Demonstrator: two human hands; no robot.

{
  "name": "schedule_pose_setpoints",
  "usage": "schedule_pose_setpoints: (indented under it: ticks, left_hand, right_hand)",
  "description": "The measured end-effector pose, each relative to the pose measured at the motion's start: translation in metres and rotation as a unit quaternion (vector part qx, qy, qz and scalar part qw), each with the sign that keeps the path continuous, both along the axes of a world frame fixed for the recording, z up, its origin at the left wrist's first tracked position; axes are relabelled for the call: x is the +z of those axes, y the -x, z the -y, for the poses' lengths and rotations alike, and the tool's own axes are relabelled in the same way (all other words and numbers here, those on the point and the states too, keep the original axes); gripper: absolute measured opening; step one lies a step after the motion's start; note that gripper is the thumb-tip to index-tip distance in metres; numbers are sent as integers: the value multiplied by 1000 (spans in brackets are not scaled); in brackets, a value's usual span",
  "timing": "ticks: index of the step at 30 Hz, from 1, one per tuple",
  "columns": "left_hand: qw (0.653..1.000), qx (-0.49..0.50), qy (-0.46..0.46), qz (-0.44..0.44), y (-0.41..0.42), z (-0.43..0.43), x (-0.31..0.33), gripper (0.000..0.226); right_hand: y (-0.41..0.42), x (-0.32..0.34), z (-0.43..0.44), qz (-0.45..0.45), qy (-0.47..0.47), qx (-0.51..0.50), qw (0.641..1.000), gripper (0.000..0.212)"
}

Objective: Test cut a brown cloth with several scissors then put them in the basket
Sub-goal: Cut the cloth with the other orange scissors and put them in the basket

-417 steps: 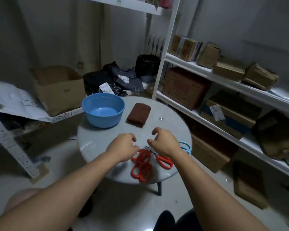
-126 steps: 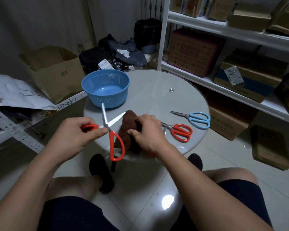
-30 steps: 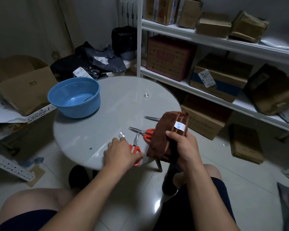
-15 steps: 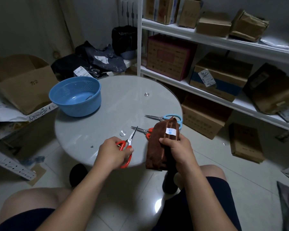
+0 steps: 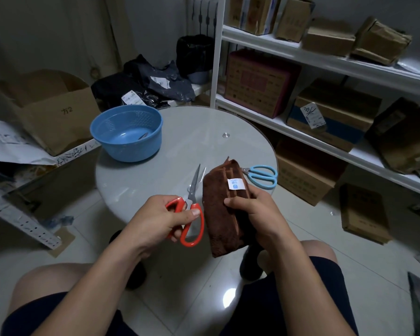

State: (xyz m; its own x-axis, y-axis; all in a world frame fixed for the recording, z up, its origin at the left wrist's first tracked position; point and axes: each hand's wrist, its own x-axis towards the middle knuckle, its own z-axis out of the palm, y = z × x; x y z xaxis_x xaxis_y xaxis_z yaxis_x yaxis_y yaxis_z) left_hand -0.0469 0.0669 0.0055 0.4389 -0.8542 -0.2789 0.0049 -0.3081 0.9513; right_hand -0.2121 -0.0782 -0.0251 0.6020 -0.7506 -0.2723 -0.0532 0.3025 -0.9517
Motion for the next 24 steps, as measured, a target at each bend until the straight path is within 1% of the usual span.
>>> schedule_pose_setpoints:
  ticks: [3, 5, 6, 8, 10, 12, 14, 16, 17, 20, 21, 24]
  left_hand:
    - [999, -27, 4, 25, -2, -5, 3, 36]
    - [998, -52, -1, 37, -3, -7, 7, 42]
    - [997, -61, -8, 36, -3, -9, 8, 43]
    - [997, -66, -26, 19, -5, -10, 11, 45]
    - [997, -65, -42, 9, -6, -11, 13, 43]
    - [996, -76, -44, 1, -8, -13, 15, 39]
    - [994, -102, -44, -18, -8, -15, 16, 34]
    - [992, -115, -40, -33, -9, -17, 16, 42]
    - [992, -114, -38, -40, -9, -17, 16, 42]
    - [990, -122, -48, -44, -8, -17, 18, 35]
    - [990, -124, -59, -31, -7, -16, 19, 34]
    - [989, -105, -94, 33, -4, -13, 16, 40]
  right_hand:
    - [1, 11, -3, 15, -9, 34, 999, 36]
    - [5, 17, -3, 45, -43, 73, 995, 40]
    - [7, 20, -4, 70, -74, 101, 990, 43]
    - [13, 23, -4, 139, -156, 149, 966, 55]
    - [19, 22, -4, 225, -231, 178, 930, 72]
    - [22, 21, -6, 286, -264, 202, 899, 74]
    - [21, 16, -9, 319, -258, 222, 885, 69]
    - [20, 9, -13, 325, -237, 219, 889, 59]
    - [19, 6, -13, 311, -230, 209, 898, 56]
    - [14, -4, -14, 264, -214, 194, 920, 50]
    - [10, -6, -16, 248, -204, 192, 927, 48]
    - [-6, -5, -26, 175, -152, 187, 955, 45]
